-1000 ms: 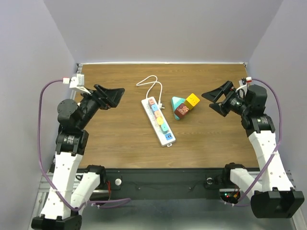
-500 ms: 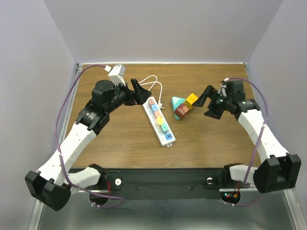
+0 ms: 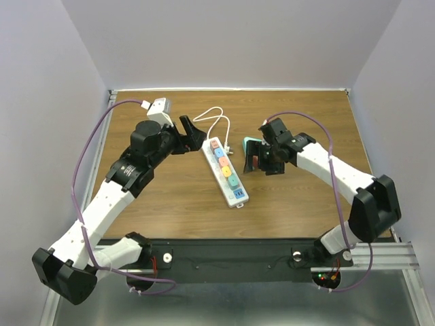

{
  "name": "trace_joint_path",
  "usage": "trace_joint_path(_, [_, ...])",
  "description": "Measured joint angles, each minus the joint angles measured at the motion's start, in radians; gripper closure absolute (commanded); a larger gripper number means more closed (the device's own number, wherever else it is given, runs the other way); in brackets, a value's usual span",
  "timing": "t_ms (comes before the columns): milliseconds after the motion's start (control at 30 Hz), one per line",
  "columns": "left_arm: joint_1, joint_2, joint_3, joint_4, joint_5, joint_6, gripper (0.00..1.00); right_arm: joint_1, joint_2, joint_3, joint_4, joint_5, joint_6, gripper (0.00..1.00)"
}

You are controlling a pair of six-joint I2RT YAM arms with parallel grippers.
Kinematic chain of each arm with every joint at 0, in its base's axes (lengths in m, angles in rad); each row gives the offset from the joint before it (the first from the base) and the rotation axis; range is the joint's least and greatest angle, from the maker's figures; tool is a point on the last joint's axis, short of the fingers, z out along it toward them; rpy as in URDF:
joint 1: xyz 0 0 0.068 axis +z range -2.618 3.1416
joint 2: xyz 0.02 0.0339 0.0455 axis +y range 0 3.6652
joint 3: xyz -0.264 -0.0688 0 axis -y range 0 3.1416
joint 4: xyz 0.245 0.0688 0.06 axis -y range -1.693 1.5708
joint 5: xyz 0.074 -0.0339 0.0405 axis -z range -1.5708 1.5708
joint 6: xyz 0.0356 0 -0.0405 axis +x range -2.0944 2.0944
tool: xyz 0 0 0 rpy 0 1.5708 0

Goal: Pull the plug off the socket

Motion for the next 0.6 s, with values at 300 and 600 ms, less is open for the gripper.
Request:
trace_joint_path(300, [0.0,-0.054,-0.051,-0.02,-0.056,-0.01,0.03,-0.011,0.111,0.025,0.007,0.115,0.046,0.05])
trace_joint_path(600, [0.0,0.003,-0.051,-0.023,-0.042,-0.009,0.05,-0.011,0.117,0.099,0.018,0.213,0.133,0.0])
